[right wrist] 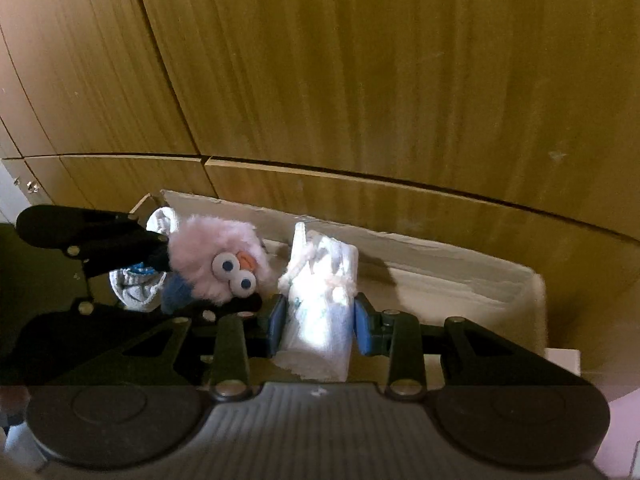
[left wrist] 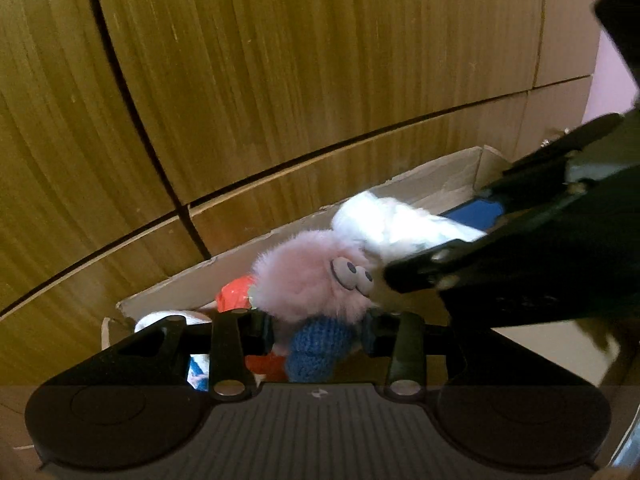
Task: Organize objects
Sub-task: 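Lower both held items into the tray beside the first bundles and release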
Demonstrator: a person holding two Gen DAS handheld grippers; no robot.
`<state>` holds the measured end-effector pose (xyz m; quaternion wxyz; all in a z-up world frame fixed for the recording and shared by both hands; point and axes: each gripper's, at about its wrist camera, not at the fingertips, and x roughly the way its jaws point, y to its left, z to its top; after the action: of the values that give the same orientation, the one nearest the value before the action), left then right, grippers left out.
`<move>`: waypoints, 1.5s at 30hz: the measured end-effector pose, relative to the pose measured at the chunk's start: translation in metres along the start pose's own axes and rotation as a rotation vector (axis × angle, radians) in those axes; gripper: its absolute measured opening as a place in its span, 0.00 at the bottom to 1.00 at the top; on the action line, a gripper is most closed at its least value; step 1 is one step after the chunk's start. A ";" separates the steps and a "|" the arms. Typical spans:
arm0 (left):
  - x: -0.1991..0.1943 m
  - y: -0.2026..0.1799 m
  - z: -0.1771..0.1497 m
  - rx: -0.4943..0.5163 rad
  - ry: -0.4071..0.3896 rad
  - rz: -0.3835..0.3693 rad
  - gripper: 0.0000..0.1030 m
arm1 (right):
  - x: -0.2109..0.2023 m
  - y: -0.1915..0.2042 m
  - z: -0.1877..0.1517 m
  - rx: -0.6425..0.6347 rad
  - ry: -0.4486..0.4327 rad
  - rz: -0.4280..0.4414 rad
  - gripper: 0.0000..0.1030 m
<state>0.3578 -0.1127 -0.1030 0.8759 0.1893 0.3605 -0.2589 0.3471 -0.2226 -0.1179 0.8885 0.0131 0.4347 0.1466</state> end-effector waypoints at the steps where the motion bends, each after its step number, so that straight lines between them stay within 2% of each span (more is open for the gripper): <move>1: -0.001 0.000 -0.002 0.011 -0.001 0.001 0.51 | 0.003 0.002 0.000 -0.006 0.006 -0.002 0.32; 2: 0.001 0.000 -0.001 0.027 -0.001 0.005 0.55 | 0.005 0.003 -0.001 -0.011 0.012 -0.001 0.32; 4: 0.003 -0.002 0.001 0.067 0.001 0.031 0.71 | 0.009 0.005 -0.001 -0.012 0.024 0.003 0.34; 9: 0.000 -0.005 0.002 0.078 0.002 0.038 0.82 | 0.010 0.007 0.005 -0.007 0.036 0.001 0.37; 18: -0.015 0.008 0.007 0.019 0.006 0.032 0.84 | -0.007 0.009 0.012 0.003 0.031 -0.023 0.46; 33: -0.042 0.026 -0.003 -0.214 0.108 0.055 0.85 | -0.030 0.031 0.006 0.001 0.050 -0.120 0.57; 39: -0.069 0.025 -0.008 -0.232 0.099 0.070 0.86 | -0.057 0.045 0.003 0.012 0.031 -0.131 0.62; 45: -0.114 0.019 -0.028 -0.260 0.074 0.068 0.87 | -0.107 0.062 -0.016 0.025 -0.023 -0.123 0.68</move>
<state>0.2848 -0.0464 -0.0357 0.8873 0.0959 0.4166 -0.1732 0.2568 -0.1946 -0.0364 0.9006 -0.0010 0.4261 0.0859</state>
